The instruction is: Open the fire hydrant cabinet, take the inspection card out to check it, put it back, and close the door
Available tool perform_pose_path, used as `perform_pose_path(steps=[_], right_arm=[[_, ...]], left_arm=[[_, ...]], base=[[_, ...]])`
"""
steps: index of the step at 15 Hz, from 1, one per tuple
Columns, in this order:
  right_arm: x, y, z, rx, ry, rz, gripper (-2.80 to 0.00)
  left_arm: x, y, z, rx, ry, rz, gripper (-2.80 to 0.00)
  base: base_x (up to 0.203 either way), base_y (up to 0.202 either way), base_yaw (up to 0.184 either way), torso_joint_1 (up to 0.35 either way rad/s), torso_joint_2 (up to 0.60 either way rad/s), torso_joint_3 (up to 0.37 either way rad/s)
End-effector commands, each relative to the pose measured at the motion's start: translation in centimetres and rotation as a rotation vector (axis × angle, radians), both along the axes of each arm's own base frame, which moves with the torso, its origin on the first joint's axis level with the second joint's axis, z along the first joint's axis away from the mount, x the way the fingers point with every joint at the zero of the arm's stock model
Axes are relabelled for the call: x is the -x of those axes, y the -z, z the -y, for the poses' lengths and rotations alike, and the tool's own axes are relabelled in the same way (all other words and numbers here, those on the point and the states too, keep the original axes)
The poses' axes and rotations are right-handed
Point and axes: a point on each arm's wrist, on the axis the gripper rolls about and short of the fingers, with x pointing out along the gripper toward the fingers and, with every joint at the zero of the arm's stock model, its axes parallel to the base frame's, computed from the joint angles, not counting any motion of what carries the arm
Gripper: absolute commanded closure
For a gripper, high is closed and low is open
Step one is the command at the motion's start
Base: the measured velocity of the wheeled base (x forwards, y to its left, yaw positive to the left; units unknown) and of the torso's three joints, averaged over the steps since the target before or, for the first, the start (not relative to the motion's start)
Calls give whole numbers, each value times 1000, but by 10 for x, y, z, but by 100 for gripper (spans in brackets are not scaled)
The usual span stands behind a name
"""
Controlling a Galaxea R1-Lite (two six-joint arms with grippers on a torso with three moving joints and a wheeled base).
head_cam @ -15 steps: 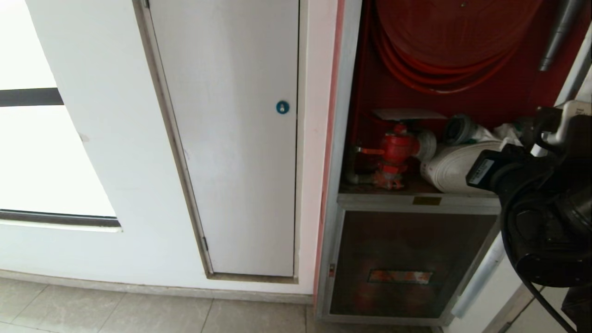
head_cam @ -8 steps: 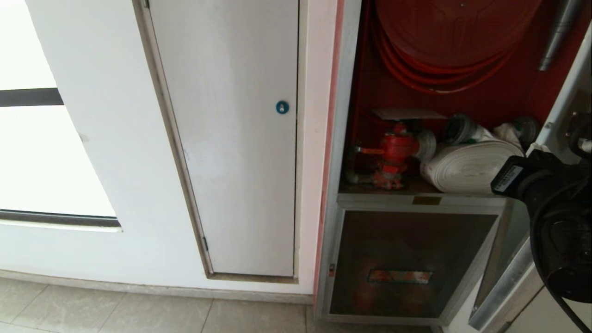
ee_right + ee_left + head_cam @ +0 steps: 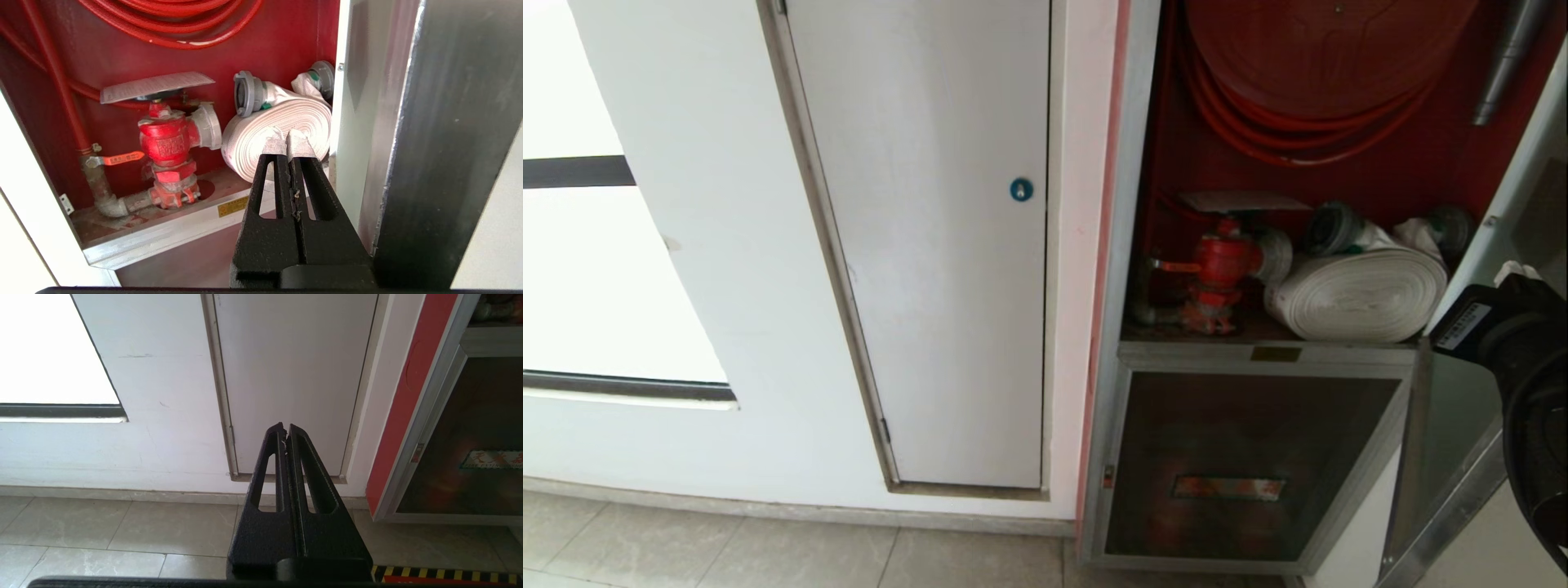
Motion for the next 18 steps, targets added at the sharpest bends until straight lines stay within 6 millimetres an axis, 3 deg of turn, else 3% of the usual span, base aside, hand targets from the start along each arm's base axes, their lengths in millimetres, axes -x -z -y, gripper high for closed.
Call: perform_pose_path(steps=[1,10,18], right_arm=[[4,0,2,-6,9,7,0],[17,6,29,-2,121,-4,0],[49,-3,51,-6,226,-22,0]], left_arm=[[0,2,0,0,-1,-5,0],[0,2,0,0,1,-5,0],[0,2,0,0,-1,-5,0]], base=[[0,0,0,0,0,0],[0,0,0,0,0,0],[0,0,0,0,0,0]])
